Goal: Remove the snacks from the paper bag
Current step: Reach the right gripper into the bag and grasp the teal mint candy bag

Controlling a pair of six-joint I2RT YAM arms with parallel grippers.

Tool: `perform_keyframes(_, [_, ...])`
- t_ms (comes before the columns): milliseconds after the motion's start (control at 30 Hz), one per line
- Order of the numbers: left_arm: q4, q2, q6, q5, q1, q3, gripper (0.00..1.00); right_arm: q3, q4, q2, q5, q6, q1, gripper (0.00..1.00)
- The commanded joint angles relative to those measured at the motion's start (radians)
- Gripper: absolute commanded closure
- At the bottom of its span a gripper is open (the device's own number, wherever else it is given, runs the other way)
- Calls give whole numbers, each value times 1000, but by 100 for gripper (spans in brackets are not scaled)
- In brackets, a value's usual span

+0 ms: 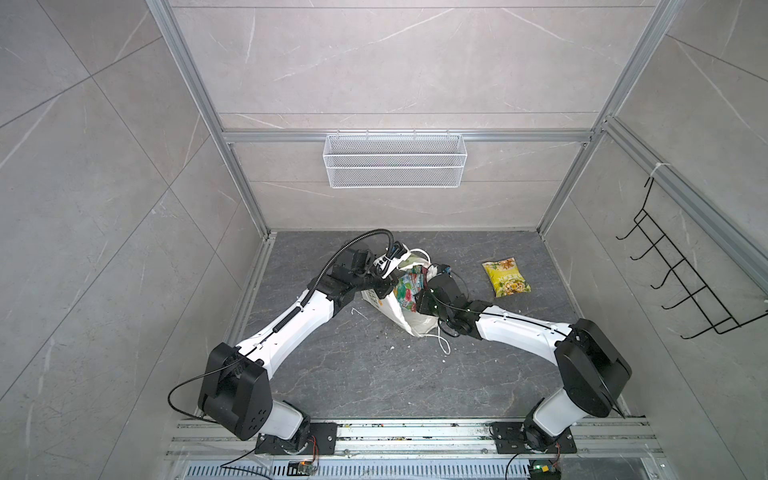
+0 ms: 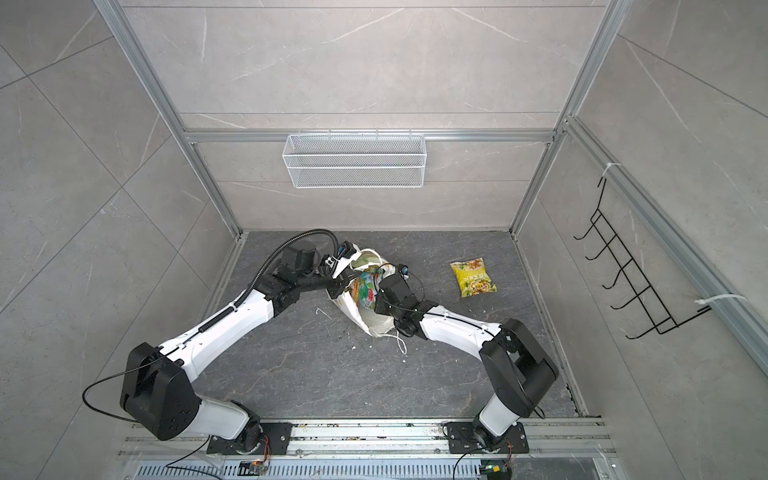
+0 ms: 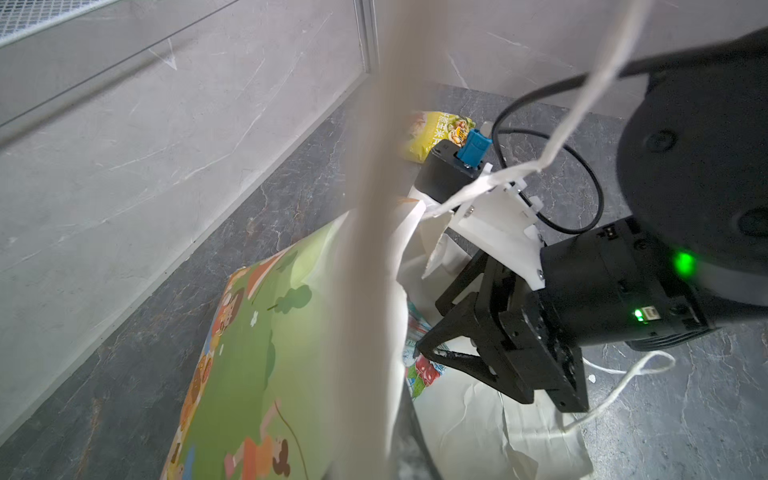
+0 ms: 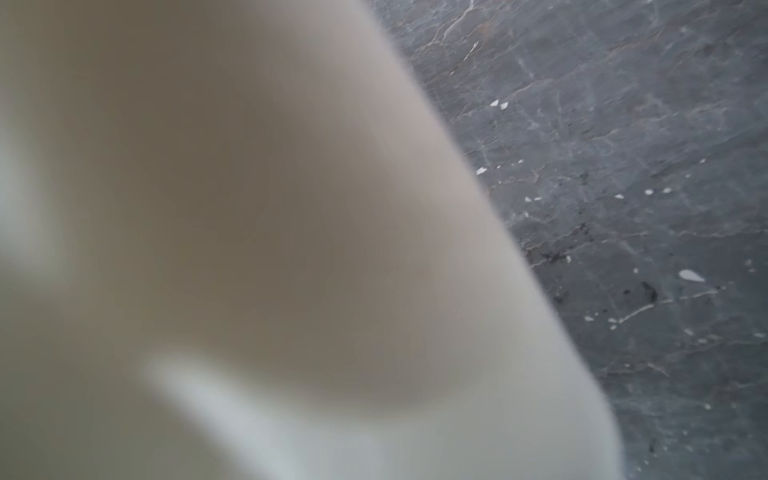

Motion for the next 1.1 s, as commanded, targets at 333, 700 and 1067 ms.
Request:
perform_keyframes(333, [70,-20,-11,61,-6,42,100,47,165,148,38,-61,3,49])
perform_keyframes(700, [83,-17,-16,57,-8,37,100,26,241,115,-47,-125,5,96])
perform_keyframes(1067, [87,-17,-17,33,-8,35,100,0,188,-17,-85,-169,9,100])
